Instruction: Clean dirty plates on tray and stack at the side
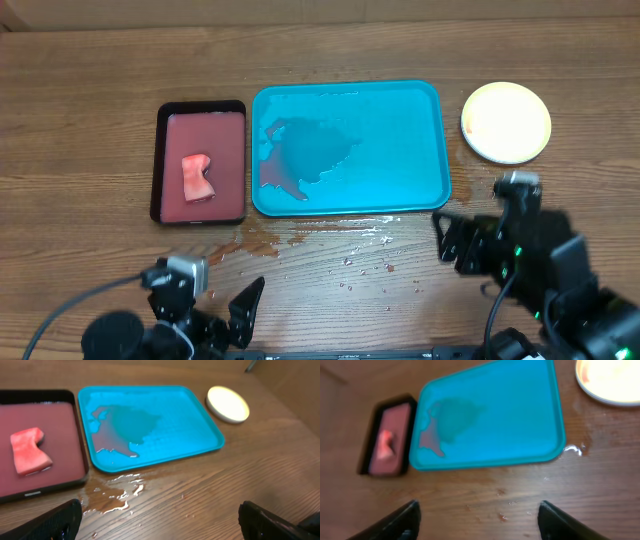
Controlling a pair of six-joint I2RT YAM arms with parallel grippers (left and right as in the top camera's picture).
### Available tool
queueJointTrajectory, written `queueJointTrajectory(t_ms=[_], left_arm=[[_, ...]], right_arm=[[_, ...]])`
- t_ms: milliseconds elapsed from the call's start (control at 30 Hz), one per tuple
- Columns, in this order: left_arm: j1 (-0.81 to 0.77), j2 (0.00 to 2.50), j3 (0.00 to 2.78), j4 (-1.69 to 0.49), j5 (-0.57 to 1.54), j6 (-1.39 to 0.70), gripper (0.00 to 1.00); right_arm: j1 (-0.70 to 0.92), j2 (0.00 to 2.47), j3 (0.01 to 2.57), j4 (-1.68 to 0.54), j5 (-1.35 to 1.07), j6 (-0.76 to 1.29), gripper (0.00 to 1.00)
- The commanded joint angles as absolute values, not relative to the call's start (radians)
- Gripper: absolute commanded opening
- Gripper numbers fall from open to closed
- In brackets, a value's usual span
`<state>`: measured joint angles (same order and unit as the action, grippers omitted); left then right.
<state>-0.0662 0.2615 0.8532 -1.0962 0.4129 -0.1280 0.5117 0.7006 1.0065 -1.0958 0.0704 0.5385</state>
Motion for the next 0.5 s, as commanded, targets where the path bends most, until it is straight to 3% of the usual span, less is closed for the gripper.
queueJointTrajectory(t_ms=[0, 467], left_arm=[[-0.073, 0.218, 0.839, -1.085, 0.427, -0.165, 1.0], [-0.073, 0.221, 0.839, -1.108, 0.382, -0.165, 1.0]], right_arm=[[0.524, 0.611, 0.931, -1.071, 0.084, 0.555, 1.0], [0.524, 0.603, 0.928, -1.165, 0.085, 0.554, 1.0]])
